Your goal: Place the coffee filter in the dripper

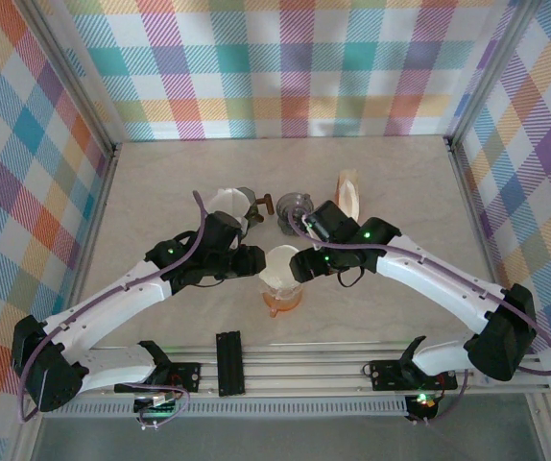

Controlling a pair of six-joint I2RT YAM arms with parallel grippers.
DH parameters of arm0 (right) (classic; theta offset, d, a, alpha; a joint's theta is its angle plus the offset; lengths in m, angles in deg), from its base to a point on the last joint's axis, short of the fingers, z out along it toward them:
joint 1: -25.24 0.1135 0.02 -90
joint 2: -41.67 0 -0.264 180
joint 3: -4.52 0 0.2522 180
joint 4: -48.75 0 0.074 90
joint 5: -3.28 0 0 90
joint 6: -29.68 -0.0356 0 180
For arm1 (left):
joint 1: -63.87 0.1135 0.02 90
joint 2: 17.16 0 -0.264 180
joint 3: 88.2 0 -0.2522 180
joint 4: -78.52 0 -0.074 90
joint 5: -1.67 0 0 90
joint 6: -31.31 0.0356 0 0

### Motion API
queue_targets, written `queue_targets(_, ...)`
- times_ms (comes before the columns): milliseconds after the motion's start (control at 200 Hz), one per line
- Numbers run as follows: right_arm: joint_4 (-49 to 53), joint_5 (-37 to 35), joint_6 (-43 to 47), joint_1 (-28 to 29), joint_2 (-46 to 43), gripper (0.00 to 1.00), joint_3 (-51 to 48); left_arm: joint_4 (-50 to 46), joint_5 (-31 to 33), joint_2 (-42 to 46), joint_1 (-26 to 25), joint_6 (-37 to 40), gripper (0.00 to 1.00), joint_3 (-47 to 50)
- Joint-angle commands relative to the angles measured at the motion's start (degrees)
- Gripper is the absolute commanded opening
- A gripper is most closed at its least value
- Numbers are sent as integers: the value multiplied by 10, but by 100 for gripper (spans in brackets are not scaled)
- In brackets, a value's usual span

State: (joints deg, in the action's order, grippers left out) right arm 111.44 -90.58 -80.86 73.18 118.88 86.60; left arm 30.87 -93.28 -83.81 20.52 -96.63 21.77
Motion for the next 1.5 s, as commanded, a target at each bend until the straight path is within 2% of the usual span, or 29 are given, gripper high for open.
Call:
queue_targets(0, -13, 11, 5, -2, 5, 83, 31, 2, 0, 1, 2, 0, 43, 7)
queue_targets(140, -26, 22, 8, -2, 36, 88, 59, 1, 2, 0, 2, -2, 44, 6)
queue_targets(375, -35, 29, 14, -2, 92, 89, 66, -1, 3, -2, 2, -4, 44, 6)
queue_targets(670, -35, 38, 13, 4, 103, 89, 36, -2, 6, -5, 2, -3, 44, 5)
queue_targets(1200, -66, 8, 19, 17, 142, 89, 16, -1, 6, -6, 3, -10, 44, 7)
queue_targets(1495, -90, -4, 14, 22, 157, 88, -8, 2, 5, 9, 4, -16, 54, 13)
